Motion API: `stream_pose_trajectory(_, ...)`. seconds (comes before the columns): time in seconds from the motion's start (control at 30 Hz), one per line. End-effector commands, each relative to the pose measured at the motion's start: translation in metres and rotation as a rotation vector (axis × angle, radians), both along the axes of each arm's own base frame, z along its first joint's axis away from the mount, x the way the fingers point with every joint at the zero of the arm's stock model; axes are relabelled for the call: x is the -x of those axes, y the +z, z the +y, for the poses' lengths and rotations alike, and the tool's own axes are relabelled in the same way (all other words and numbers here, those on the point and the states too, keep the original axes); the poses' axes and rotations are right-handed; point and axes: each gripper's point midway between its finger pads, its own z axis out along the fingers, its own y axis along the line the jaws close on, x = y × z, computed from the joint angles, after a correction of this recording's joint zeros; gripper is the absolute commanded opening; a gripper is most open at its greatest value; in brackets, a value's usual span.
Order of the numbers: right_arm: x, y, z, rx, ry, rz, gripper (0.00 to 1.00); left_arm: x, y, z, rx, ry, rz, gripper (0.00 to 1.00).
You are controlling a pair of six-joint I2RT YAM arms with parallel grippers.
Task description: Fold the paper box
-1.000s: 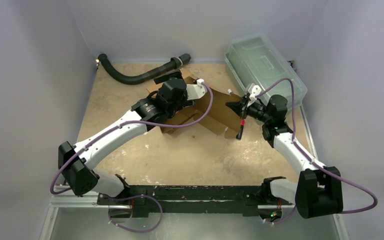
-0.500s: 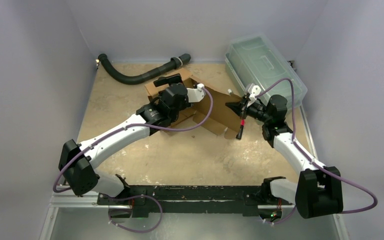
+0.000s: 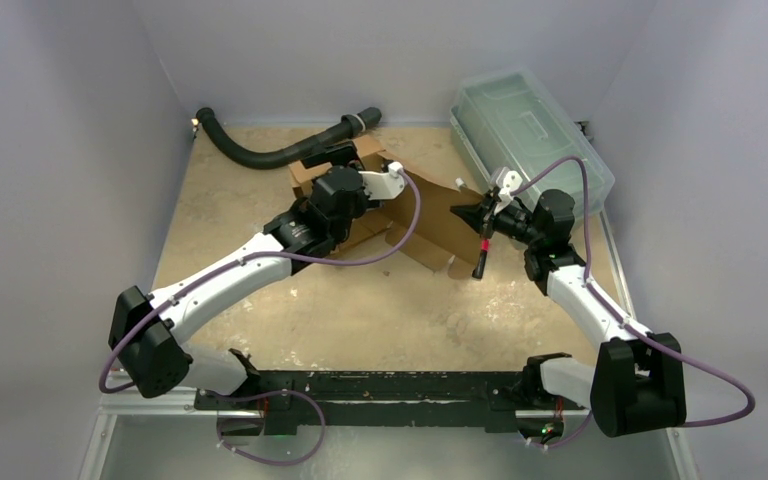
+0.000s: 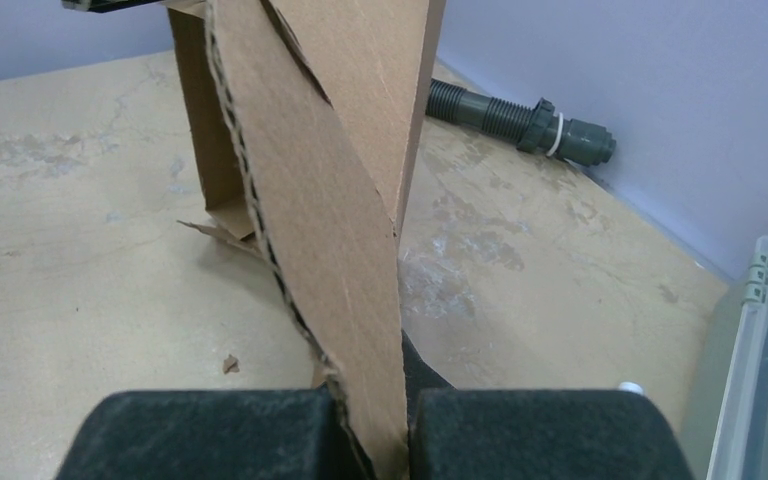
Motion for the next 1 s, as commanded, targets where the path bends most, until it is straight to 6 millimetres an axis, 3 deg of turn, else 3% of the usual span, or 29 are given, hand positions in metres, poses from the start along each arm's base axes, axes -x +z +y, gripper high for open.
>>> stream_pose_trajectory(0.0, 0.008, 0.011, 0.007, -0.012, 0.056, -0.039, 0.0, -0.008, 0.011, 0.007, 0.037, 0.015, -0.044, 0.99)
stream_pose_trajectory(0.4, 0.014, 0.017, 0.011, -0.043, 0.083, -0.032, 0.0, -0.018, 0.0, 0.017, 0.037, 0.051, -0.057, 0.99)
stream_pose_trajectory(0.8, 0.014, 0.017, 0.011, -0.046, 0.084, -0.029, 0.0, -0.038, 0.01, 0.02, 0.199, 0.013, -0.06, 0.99)
stream_pose_trajectory(0.97, 0.014, 0.017, 0.011, -0.048, 0.085, -0.028, 0.0, -0.042, 0.009, 0.019, 0.188, -0.027, -0.06, 0.99)
